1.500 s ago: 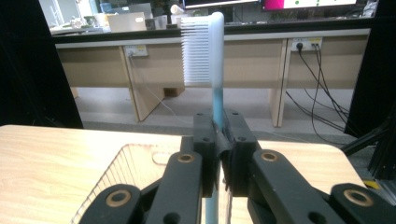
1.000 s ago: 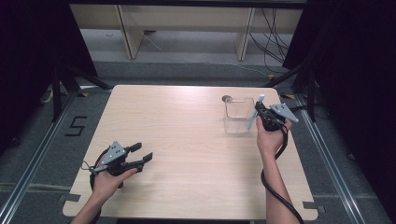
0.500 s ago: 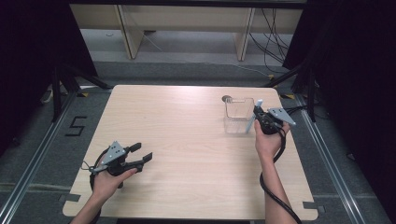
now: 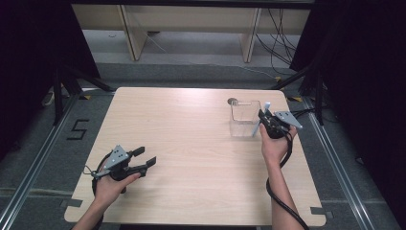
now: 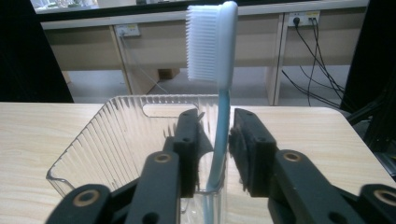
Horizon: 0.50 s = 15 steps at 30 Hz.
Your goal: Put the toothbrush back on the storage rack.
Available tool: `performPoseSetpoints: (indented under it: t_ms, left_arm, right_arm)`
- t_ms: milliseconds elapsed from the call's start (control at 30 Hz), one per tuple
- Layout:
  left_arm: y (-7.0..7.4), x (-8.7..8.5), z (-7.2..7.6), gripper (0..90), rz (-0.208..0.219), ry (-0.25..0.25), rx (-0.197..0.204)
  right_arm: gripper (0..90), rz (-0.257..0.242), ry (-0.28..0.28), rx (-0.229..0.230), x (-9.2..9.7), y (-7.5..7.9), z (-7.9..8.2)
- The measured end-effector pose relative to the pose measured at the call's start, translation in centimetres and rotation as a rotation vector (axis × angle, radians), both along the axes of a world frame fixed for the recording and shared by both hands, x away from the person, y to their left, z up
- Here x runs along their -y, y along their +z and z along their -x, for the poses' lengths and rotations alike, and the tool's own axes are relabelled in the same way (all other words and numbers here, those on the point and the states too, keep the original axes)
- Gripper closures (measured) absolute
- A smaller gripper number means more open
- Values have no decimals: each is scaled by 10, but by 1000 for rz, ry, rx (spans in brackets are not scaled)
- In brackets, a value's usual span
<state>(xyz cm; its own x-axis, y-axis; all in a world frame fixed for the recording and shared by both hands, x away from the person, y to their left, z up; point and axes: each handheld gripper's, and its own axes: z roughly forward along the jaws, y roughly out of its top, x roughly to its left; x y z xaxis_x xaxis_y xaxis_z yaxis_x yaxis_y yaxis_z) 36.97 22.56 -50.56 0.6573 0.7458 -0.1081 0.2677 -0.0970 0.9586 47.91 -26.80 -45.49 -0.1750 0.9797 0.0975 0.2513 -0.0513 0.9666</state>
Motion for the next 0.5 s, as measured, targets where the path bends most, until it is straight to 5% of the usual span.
performPoseSetpoints:
  t_ms: [100, 167, 267, 500]
  left_arm:
    - [1, -1, 1, 330, -12, 9, -7]
    - [1, -1, 1, 330, -10, 8, -7]
    - [1, -1, 1, 330, -10, 9, -8]
    - [-1, 0, 0, 330, 2, 4, -2]
  right_arm:
    - [652, -18, -13, -15, -1, -1, 1]
    - [615, 20, 4, 8, 2, -1, 0]
    - [554, -3, -8, -26, -2, -2, 2]
    - [466, 31, 11, -65, -3, -1, 9]
